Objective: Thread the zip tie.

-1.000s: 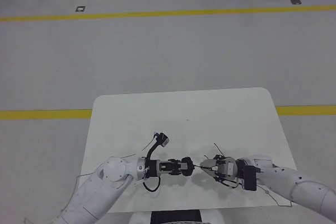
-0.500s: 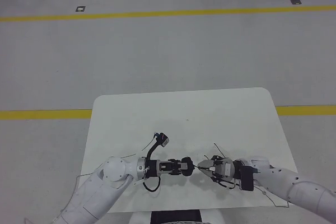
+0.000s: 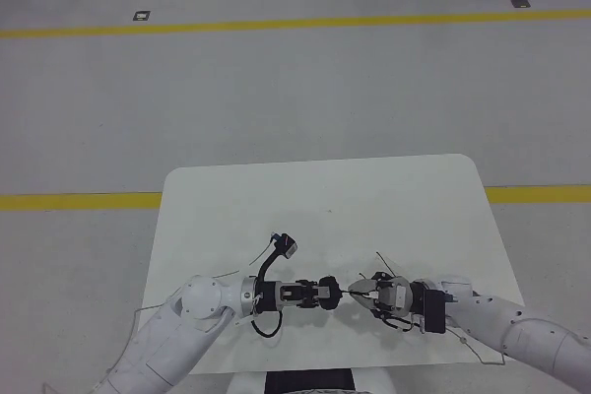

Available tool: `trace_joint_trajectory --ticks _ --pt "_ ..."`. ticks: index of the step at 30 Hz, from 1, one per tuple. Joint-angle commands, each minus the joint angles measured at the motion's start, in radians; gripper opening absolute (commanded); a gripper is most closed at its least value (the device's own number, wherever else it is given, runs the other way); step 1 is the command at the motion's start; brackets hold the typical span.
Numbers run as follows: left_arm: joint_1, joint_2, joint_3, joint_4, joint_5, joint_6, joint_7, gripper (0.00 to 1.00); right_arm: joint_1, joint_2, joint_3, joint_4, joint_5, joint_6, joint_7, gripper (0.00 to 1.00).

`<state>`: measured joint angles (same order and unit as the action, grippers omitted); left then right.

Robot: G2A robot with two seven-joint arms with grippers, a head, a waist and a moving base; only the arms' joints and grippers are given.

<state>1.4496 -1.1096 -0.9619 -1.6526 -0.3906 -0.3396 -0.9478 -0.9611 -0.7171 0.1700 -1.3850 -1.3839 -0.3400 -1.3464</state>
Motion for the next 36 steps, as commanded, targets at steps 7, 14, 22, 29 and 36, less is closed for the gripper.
trace_joint_trajectory --ticks 7,14,22,29,36 --pt "0.000 0.000 0.000 0.000 0.000 0.000 0.000 0.00 -0.002 -0.003 0.000 0.003 -0.010 0.000 -0.007 0.00" --pt "0.000 0.000 0.000 0.000 0.000 0.000 0.000 0.00 -0.010 -0.010 0.000 0.009 -0.007 0.000 0.012 0.00" --pt "0.000 0.000 0.000 0.000 0.000 0.000 0.000 0.00 -0.011 -0.013 0.000 0.021 -0.003 0.000 0.003 0.18" --pt "0.000 0.000 0.000 0.000 0.000 0.000 0.000 0.00 -0.004 0.002 0.000 0.032 -0.002 0.000 -0.009 1.00" --pt "0.000 0.000 0.000 0.000 0.000 0.000 0.000 0.00 -0.021 0.042 0.025 0.034 -0.019 0.001 0.008 1.00"
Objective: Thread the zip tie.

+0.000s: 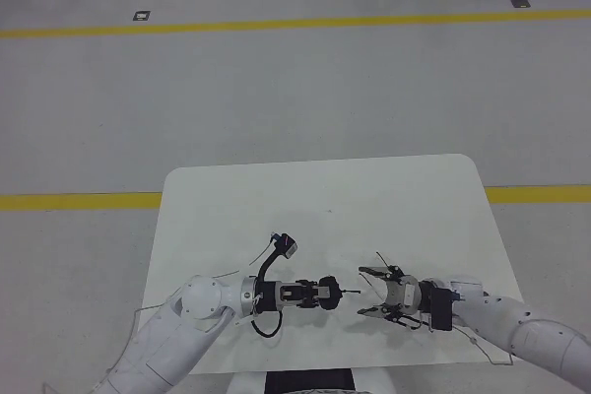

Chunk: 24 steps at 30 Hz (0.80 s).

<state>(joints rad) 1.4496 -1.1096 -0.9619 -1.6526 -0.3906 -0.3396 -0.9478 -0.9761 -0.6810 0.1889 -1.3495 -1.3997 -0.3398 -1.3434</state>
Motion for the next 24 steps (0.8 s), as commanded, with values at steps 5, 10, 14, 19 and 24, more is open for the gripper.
trace_joint_trajectory --ticks 5,10,14,19,24 --pt "0.000 0.000 0.000 0.000 0.000 0.000 0.000 0.00 -0.048 0.030 0.039 -0.025 -0.047 0.071 0.046 1.00" --pt "0.006 -0.002 0.008 0.000 -0.029 0.015 0.051 0.00 -0.094 0.048 0.086 -0.063 -0.097 0.276 0.121 1.00" --pt "0.017 -0.004 0.009 0.007 -0.087 0.036 0.105 0.00 -0.094 0.048 0.086 -0.063 -0.097 0.276 0.121 1.00" --pt "0.032 -0.006 0.002 0.016 -0.206 0.058 0.152 0.00 -0.094 0.048 0.086 -0.063 -0.097 0.276 0.121 1.00" --pt "0.042 -0.006 -0.001 0.020 -0.279 0.060 0.148 0.00 -0.094 0.048 0.086 -0.063 -0.097 0.276 0.121 1.00"
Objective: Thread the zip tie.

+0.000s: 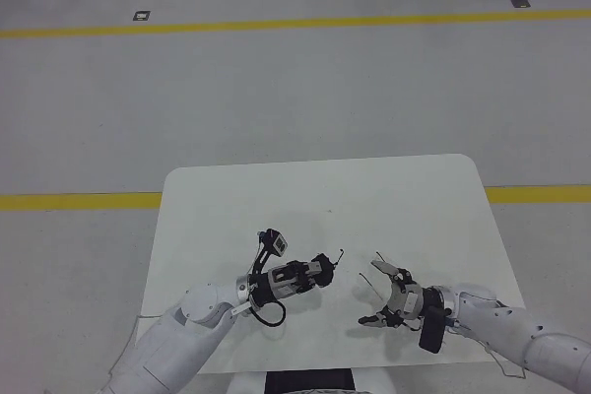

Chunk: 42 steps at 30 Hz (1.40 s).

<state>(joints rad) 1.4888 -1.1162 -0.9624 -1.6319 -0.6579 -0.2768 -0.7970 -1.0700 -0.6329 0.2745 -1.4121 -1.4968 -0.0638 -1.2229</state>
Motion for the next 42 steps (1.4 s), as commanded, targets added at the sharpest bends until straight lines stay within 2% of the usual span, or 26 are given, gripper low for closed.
trace_joint_trajectory --ticks 1,2,6,12,15,17,29,31,34,37,38,39,40,42 --pt "0.005 0.000 0.000 -0.001 -0.023 -0.003 -0.007 0.00 0.000 0.000 0.000 0.000 0.000 0.000 0.000 1.00" --pt "0.006 0.000 0.000 0.000 -0.029 -0.004 -0.010 0.00 0.000 0.000 0.000 0.000 0.000 0.000 0.000 1.00" --pt "0.008 0.000 0.005 -0.006 -0.052 -0.005 -0.025 0.00 -0.012 -0.003 0.025 -0.043 -0.066 0.089 0.102 1.00" --pt "0.008 0.000 0.005 -0.006 -0.052 -0.005 -0.025 0.00 -0.004 -0.007 0.021 -0.091 -0.073 0.220 0.182 1.00" --pt "0.008 0.000 0.005 -0.006 -0.052 -0.005 -0.025 0.00 0.007 -0.014 0.013 -0.103 -0.073 0.310 0.173 1.00" --pt "0.008 0.000 0.005 -0.006 -0.052 -0.005 -0.025 0.00 0.002 -0.020 0.016 -0.102 -0.073 0.348 0.154 1.00" --pt "0.008 0.000 0.005 -0.006 -0.052 -0.005 -0.025 0.00 -0.003 -0.024 0.018 -0.097 -0.073 0.356 0.150 1.00" --pt "0.008 0.000 0.005 -0.006 -0.052 -0.005 -0.025 0.00 -0.014 -0.029 0.029 -0.105 -0.071 0.360 0.174 1.00" --pt "0.008 0.000 0.005 -0.006 -0.052 -0.005 -0.025 0.00 -0.039 -0.041 0.051 -0.102 -0.041 0.404 0.146 1.00" --pt "0.008 0.000 0.005 -0.006 -0.052 -0.005 -0.025 0.00 -0.056 -0.056 0.077 -0.091 -0.032 0.404 0.134 1.00" --pt "0.008 0.000 0.005 -0.006 -0.052 -0.005 -0.025 0.00 -0.062 -0.061 0.086 -0.088 -0.031 0.404 0.131 0.91" --pt "0.008 0.000 0.005 -0.006 -0.052 -0.005 -0.025 0.00 -0.068 -0.067 0.095 -0.084 -0.030 0.404 0.127 0.63" --pt "0.008 0.000 0.005 -0.006 -0.052 -0.005 -0.025 0.00 -0.075 -0.072 0.104 -0.080 -0.031 0.404 0.123 0.49" --pt "0.008 0.000 0.005 -0.006 -0.052 -0.005 -0.025 0.00 -0.092 -0.086 0.126 -0.070 -0.034 0.404 0.115 0.45"
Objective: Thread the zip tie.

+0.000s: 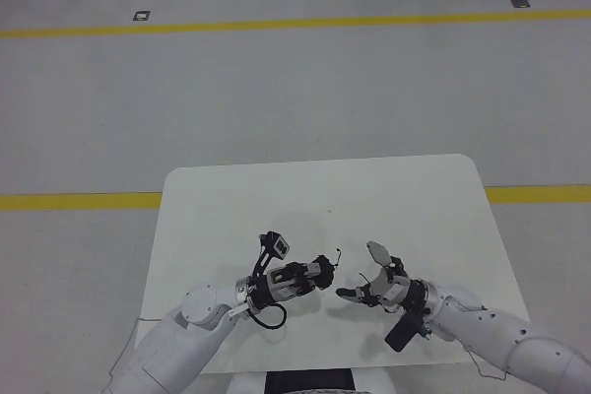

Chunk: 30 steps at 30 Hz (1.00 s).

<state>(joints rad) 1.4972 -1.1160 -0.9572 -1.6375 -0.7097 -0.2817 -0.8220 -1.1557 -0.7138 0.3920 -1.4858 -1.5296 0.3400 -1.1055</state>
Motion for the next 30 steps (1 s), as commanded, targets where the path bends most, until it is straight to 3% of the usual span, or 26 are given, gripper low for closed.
trace_joint_trajectory --ticks 1,5,13,19,30 --pt "0.000 0.000 0.000 0.000 0.000 0.000 0.000 0.00 -0.014 -0.011 0.017 0.009 -0.004 0.000 -0.005 0.44" --pt "0.000 0.000 0.000 0.000 0.000 0.000 0.000 0.00 -0.049 -0.041 0.056 0.029 -0.029 0.000 -0.015 0.35" --pt "0.000 -0.001 0.002 -0.003 -0.003 0.002 0.008 0.00 -0.070 -0.092 0.079 0.070 -0.040 0.000 -0.022 0.32" --pt "0.000 -0.004 0.012 -0.007 -0.061 0.008 -0.001 0.00 -0.069 -0.113 0.089 0.097 -0.040 0.000 -0.037 0.31" --pt "-0.005 -0.007 0.025 0.002 -0.089 0.008 -0.009 0.00 -0.101 -0.135 0.145 0.109 -0.040 0.000 -0.073 0.20"
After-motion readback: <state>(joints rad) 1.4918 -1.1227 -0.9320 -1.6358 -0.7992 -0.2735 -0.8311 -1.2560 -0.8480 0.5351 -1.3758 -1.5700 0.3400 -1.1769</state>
